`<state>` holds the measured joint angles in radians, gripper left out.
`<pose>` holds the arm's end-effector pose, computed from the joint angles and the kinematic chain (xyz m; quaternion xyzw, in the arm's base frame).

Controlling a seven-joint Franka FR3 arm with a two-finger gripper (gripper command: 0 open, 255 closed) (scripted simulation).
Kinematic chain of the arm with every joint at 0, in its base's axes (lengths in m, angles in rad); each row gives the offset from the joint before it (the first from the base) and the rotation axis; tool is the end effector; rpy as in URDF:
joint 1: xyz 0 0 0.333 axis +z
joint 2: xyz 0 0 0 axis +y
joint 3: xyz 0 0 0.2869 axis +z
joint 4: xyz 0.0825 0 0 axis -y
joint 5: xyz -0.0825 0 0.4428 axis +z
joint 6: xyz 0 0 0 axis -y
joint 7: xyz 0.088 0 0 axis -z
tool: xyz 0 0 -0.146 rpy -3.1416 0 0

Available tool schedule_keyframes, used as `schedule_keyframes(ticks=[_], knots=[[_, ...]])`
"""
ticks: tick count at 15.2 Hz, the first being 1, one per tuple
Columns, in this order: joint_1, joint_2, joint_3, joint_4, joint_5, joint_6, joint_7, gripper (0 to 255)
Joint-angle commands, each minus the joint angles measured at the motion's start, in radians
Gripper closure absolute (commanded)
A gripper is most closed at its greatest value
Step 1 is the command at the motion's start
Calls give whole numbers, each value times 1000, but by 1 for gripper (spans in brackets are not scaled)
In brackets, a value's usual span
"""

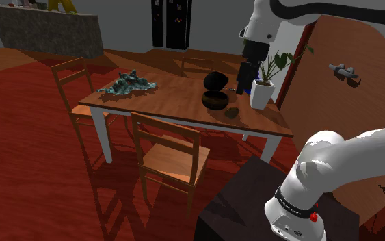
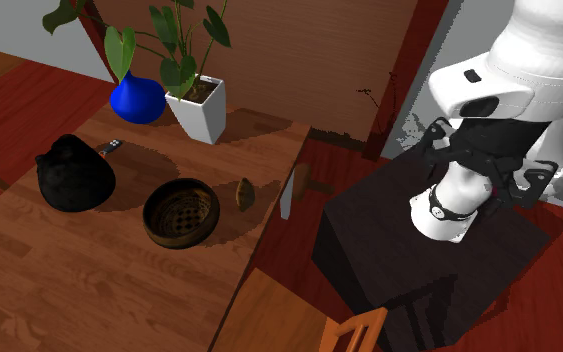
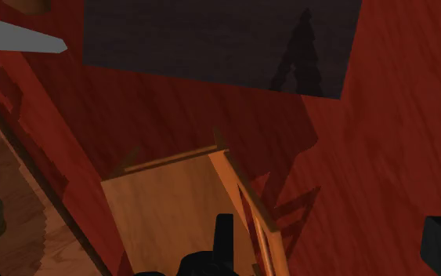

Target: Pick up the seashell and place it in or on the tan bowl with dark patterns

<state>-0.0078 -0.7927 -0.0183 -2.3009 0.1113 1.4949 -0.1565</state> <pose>0.3766 0.0062 0.5571 -0.9955 -0.0716 0.0011 0.0623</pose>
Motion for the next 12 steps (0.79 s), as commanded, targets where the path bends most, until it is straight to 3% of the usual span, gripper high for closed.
schedule_keyframes(ticks=[1, 12], knots=[[0, 0, 0, 0, 0, 0, 0, 0], [-39, 77, -200, -164, -163, 271, -311, 0]])
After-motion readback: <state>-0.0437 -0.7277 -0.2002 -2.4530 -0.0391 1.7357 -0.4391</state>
